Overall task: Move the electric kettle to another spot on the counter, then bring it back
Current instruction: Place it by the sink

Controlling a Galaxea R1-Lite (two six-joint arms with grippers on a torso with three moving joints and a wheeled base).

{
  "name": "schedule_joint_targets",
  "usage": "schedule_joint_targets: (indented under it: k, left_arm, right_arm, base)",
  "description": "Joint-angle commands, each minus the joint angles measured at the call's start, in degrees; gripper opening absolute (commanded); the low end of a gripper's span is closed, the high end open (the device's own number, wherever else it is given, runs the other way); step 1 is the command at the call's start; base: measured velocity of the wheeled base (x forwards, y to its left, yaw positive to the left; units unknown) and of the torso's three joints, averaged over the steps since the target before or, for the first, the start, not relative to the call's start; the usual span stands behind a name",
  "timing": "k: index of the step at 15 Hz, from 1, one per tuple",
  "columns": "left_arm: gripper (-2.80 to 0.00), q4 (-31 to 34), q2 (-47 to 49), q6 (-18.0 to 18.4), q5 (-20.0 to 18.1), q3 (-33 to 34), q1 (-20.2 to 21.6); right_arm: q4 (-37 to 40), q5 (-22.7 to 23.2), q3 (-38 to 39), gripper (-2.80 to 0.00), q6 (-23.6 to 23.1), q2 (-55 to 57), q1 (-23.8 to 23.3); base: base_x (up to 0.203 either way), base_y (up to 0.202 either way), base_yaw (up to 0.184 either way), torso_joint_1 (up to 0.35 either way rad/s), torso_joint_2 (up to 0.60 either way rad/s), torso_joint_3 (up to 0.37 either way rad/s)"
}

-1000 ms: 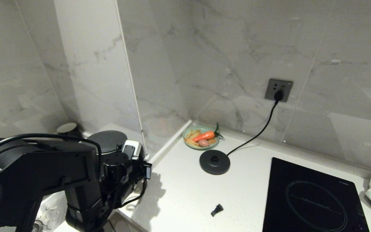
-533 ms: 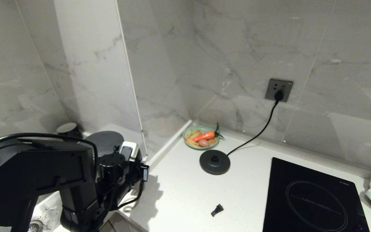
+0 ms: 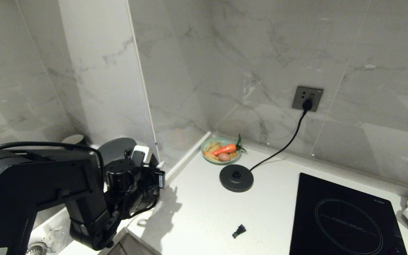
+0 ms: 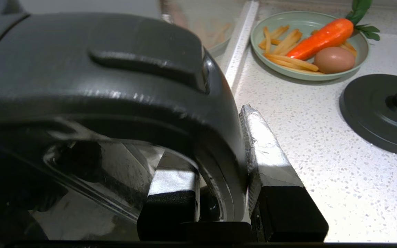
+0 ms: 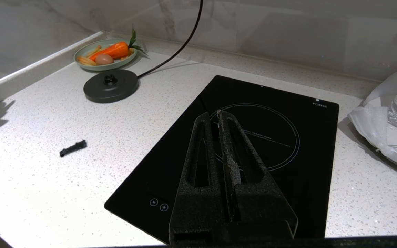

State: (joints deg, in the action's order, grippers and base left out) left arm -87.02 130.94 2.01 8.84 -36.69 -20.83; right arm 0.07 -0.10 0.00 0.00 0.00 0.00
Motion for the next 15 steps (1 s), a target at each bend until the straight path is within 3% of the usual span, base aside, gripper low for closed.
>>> schedule_joint_targets:
  k: [1,15]
  left_arm:
    - [-2.8,-0.64,2.91,0.01,0.03,-1.76,0.11]
    - [-2.8,-0.64,6.46,1.96,-1.66,-2.35,5.4]
  right_arm:
    - [-0.07,0.01,0.0,-2.8,0.0,0.09,0.0]
    - [0.0,0.01,0.0,-2.8,0.0,0.0,-0.02]
  base:
    - [0.0,0.0,0.0,0.0,0.0,0.0]
    - [0.0,0.0,0.0,0.0,0.0,0.0]
